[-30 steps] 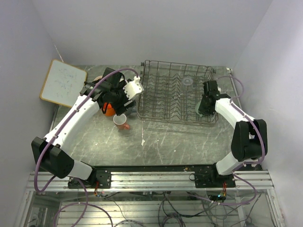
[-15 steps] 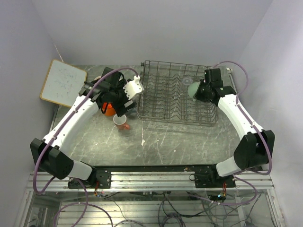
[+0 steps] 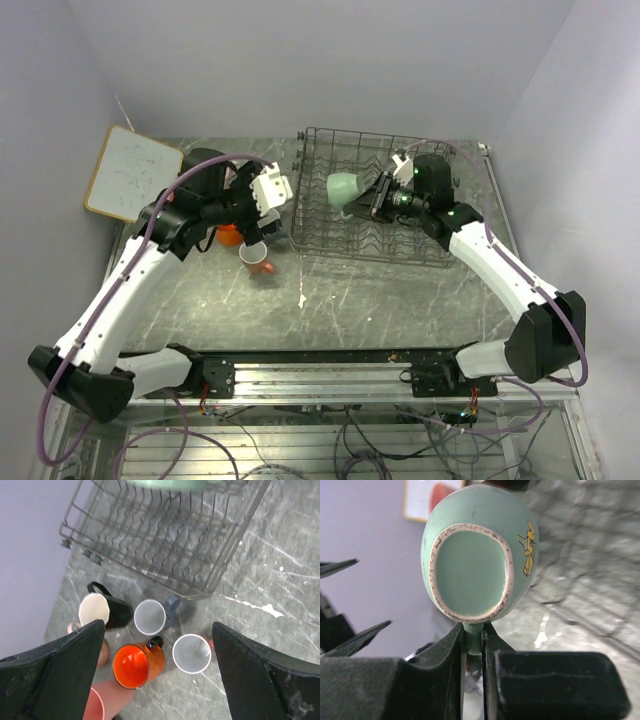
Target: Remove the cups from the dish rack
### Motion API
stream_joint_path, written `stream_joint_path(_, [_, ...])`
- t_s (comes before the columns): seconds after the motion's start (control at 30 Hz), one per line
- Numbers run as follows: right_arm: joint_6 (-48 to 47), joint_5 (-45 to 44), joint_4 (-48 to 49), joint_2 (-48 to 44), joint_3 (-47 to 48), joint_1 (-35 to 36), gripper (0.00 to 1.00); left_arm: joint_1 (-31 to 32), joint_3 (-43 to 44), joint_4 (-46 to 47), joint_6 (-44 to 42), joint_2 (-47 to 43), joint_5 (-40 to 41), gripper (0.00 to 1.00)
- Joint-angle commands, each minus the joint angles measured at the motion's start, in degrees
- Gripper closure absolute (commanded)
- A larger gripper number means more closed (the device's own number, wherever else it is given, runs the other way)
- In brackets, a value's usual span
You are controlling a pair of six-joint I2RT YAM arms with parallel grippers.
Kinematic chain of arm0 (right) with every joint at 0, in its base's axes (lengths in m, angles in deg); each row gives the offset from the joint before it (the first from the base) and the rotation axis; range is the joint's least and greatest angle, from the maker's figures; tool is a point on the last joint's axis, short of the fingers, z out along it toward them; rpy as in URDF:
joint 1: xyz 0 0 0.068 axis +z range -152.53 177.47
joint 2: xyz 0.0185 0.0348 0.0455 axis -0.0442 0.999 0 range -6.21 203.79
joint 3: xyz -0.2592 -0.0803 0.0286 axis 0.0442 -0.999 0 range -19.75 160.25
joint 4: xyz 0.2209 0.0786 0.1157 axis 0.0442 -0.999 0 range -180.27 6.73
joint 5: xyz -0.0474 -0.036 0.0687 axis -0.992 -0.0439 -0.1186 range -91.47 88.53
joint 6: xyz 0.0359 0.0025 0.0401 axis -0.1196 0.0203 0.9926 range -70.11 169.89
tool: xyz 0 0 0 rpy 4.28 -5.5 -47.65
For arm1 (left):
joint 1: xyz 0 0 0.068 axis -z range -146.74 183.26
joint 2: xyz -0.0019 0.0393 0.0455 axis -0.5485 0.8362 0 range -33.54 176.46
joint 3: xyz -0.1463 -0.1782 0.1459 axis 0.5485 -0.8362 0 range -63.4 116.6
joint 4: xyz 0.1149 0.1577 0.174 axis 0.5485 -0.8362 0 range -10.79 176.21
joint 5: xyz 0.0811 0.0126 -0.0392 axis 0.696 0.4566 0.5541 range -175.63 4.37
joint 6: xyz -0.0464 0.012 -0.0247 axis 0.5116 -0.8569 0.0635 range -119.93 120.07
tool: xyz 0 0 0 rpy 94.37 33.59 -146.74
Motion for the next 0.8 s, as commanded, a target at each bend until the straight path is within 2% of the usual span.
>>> stream_joint_path(0.0, [13.3, 15.8, 22.1, -2.3, -3.7, 3.0, 1.00, 0.4, -2.9, 7.4, -2.4, -3.7, -6.0, 0.01])
stream_joint_path(0.3, [26.2, 21.4, 41.9, -0.7, -6.3, 11.1, 1.00, 0.4, -7.1, 15.5, -6.7, -10.3, -6.2, 0.00])
stream_joint_path(0.5, [29.6, 22.9, 48.6, -1.6, -8.4, 13.8, 1.00, 0.4, -8.6, 22.2, -6.9, -15.9, -6.9, 0.01])
stream_joint_path(0.77, [33.8, 22.5, 56.1, -0.5, -9.8, 18.0, 1.00, 0.4, -3.2, 15.2, -7.2, -16.0, -14.8, 0.06])
